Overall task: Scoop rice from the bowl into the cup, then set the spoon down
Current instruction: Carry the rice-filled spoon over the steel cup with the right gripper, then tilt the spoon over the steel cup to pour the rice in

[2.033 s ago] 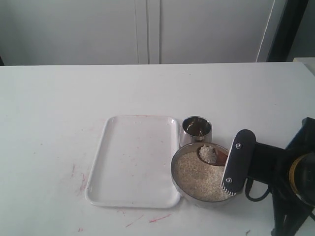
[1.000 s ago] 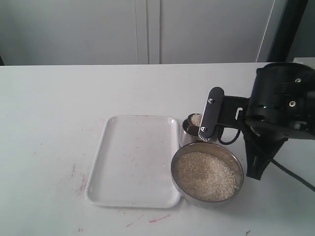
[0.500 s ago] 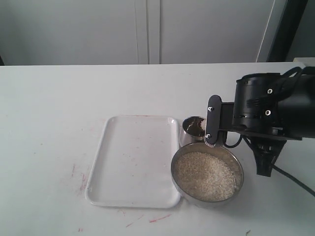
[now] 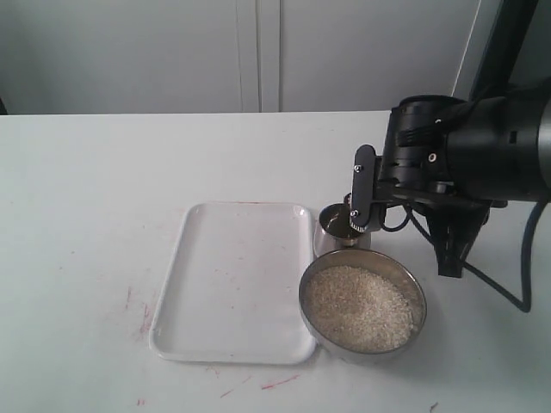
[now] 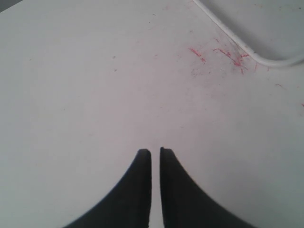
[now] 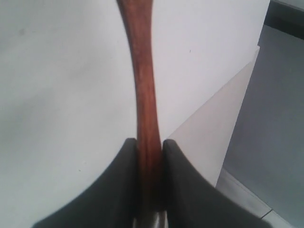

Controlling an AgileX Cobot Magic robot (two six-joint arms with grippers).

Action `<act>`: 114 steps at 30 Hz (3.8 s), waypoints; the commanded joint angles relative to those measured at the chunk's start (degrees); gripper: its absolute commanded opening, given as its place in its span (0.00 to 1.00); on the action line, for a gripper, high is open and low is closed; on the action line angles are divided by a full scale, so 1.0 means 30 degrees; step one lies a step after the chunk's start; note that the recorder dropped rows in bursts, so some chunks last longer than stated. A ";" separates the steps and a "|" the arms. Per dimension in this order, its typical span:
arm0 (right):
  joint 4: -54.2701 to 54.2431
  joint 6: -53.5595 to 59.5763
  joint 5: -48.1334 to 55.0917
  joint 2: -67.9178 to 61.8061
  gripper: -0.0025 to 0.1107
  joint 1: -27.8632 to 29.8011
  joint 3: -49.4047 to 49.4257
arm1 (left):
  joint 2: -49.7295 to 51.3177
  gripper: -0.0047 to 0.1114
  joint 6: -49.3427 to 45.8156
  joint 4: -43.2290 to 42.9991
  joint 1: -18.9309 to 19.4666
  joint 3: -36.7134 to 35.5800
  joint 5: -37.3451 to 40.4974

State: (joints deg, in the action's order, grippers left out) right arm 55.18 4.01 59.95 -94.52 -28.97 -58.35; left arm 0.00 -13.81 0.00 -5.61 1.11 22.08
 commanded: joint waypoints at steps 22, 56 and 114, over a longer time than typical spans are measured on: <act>0.0668 0.2595 0.0702 -0.0082 0.02 0.0129 -0.0177 | 0.0000 0.16 0.0112 0.0108 -0.0104 -0.0175 0.0932; 0.4251 0.4218 0.1476 -0.0082 0.02 -0.0802 -0.0177 | 0.0000 0.16 0.0112 0.0108 -0.0104 -0.0175 0.0932; 0.8003 0.5594 0.3337 -0.1243 0.02 -0.2948 -0.0141 | 0.0000 0.16 0.0112 0.0108 -0.0104 -0.0175 0.0932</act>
State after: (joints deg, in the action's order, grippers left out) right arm 78.30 20.54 69.42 -96.89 -37.24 -58.68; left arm 0.00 -13.81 0.00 -5.61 1.11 22.08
